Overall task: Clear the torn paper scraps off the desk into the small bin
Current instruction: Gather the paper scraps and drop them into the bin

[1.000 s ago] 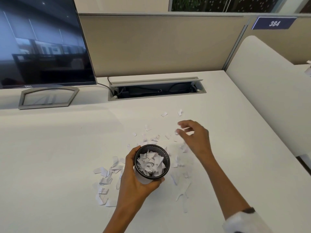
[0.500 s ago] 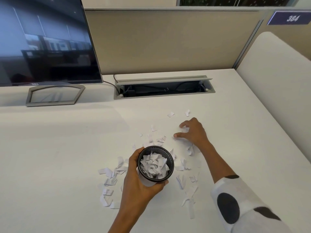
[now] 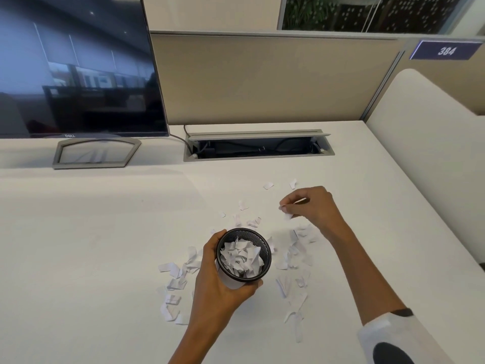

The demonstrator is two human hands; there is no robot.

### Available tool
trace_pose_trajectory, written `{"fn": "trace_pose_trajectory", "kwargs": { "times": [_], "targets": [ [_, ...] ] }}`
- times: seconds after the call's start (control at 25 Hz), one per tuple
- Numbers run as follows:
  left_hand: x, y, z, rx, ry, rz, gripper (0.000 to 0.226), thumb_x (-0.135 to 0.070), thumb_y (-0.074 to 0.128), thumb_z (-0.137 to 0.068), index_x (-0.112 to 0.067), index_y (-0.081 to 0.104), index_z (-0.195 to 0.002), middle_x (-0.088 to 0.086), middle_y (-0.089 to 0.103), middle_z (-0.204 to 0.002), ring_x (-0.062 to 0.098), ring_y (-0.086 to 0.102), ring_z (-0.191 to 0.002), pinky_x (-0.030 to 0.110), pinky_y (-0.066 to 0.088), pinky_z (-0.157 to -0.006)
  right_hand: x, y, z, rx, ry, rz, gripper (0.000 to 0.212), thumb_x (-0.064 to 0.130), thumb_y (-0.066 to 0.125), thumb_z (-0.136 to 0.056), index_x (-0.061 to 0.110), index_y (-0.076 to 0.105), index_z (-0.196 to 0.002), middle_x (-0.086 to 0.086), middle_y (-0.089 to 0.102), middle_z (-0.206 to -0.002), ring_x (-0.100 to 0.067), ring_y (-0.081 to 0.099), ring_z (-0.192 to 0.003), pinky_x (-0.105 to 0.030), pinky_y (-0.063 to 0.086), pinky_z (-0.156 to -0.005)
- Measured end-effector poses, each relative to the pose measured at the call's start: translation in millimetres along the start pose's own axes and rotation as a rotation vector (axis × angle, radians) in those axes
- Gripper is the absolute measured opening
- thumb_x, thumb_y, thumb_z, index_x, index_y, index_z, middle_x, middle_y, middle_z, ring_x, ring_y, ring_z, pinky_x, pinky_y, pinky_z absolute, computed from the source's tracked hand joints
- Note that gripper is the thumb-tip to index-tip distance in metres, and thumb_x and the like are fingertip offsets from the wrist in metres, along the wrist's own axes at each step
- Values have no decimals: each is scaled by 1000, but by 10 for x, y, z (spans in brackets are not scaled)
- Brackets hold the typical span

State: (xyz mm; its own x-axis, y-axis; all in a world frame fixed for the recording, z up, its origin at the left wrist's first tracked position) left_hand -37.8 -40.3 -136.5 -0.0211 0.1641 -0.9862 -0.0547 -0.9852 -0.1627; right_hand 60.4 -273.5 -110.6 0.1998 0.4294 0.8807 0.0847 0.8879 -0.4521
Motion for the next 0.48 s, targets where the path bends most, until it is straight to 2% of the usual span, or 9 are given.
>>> {"fn": "trace_pose_trajectory", "kwargs": {
  "times": [0.16, 0.24, 0.32, 0.4, 0.48],
  "targets": [
    [35, 89, 11, 25, -7, 24, 90, -24, 85, -45, -37, 42, -123, -33, 53, -116, -10, 49, -112, 5, 44, -83, 668, 251, 464, 197, -151, -46, 18, 7, 78, -69, 25, 74, -68, 8, 74, -66, -6, 68, -65, -12, 50, -63],
    [63, 128, 13, 32, -15, 34, 90, -24, 85, -44, -37, 42, -122, -31, 54, -117, -11, 50, -111, 5, 45, -80, 860, 442, 681, 290, -220, 28, 19, 10, 78, -70, 28, 74, -68, 9, 74, -71, -3, 68, -71, -10, 49, -65],
    [79, 129, 12, 28, -17, 35, 90, -26, 85, -44, -39, 42, -122, -30, 55, -117, -11, 50, -111, 5, 46, -79, 924, 541, 796, 347, -253, 108, 14, 15, 77, -71, 29, 74, -72, 7, 75, -77, -3, 69, -76, -14, 50, -67],
    [84, 97, 6, 19, -7, 20, 91, -29, 85, -44, -41, 41, -122, -34, 53, -116, -11, 49, -112, 8, 47, -80, 904, 462, 762, 362, -244, 81, 14, 15, 77, -72, 28, 75, -77, 5, 76, -81, -6, 69, -76, -20, 55, -67],
    [88, 57, -1, 6, -3, 5, 93, -31, 85, -43, -41, 40, -124, -36, 51, -117, -10, 49, -113, 15, 47, -86, 742, 187, 578, 265, -197, -71, 17, 8, 75, -74, 24, 76, -78, 4, 76, -81, -11, 70, -75, -21, 56, -63]
  ]
}}
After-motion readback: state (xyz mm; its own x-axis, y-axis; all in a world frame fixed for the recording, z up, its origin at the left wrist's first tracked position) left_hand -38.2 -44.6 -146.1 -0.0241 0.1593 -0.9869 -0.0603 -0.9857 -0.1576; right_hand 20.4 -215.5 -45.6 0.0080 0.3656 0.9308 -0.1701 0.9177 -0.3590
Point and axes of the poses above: each hand's wrist, its own z-axis away from the middle knuckle, its own y-axis out of the palm, x = y × z, the point moved 10 cm from there along -z, towards the middle knuckle
